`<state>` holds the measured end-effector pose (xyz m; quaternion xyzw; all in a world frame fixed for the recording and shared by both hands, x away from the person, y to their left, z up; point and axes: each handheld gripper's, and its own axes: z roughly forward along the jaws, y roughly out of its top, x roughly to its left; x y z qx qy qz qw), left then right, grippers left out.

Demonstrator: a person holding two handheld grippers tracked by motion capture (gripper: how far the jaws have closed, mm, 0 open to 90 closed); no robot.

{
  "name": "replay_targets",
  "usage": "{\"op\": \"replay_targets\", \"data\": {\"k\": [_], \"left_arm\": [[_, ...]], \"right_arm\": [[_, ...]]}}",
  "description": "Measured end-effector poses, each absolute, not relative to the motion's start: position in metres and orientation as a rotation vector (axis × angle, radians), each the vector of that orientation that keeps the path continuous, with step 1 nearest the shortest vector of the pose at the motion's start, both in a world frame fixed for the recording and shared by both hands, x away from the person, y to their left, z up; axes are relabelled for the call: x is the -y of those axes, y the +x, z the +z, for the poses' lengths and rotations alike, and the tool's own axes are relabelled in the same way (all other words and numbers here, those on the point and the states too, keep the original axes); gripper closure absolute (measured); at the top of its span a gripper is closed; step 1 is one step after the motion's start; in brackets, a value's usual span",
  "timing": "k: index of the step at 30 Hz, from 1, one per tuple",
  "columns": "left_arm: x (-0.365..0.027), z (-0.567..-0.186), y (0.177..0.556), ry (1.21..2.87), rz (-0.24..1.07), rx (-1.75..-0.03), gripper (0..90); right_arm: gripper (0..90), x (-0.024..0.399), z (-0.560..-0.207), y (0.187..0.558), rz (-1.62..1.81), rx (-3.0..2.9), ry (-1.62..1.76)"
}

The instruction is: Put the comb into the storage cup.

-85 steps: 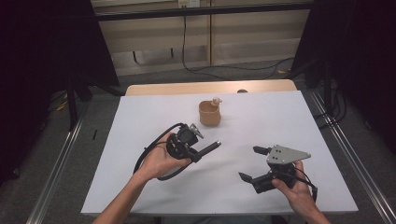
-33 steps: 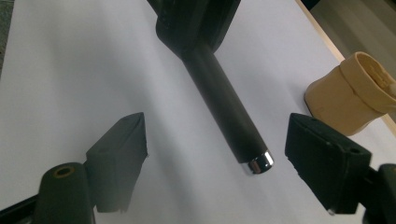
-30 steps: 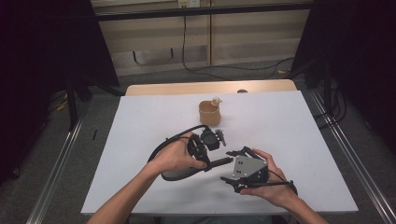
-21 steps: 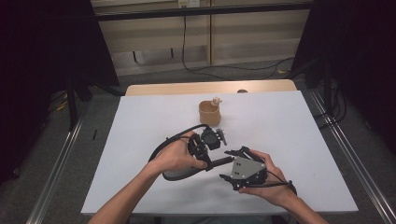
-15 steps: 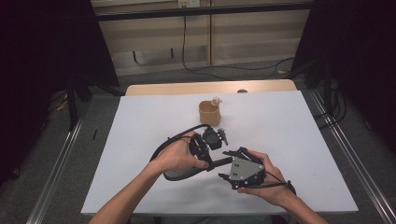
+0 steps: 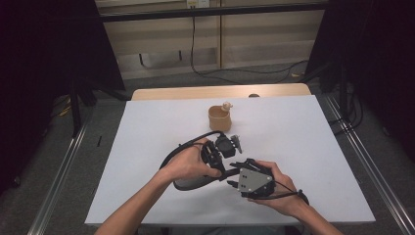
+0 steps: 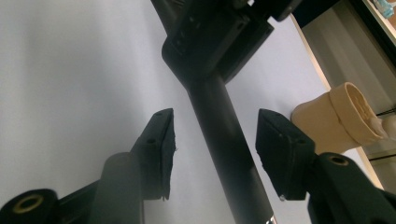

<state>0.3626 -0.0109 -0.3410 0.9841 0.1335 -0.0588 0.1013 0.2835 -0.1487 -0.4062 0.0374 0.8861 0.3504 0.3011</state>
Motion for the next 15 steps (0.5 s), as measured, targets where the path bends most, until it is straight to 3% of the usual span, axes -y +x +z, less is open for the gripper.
{"op": "replay_targets", "data": {"k": [15], "left_arm": [[0.0147, -0.3443, 0.3616, 2.923, -0.199, -0.404, 72.8]], "right_arm": [[65.1, 0.1457, -0.4094, 0.2786, 0.864, -2.314, 0.003]]}}
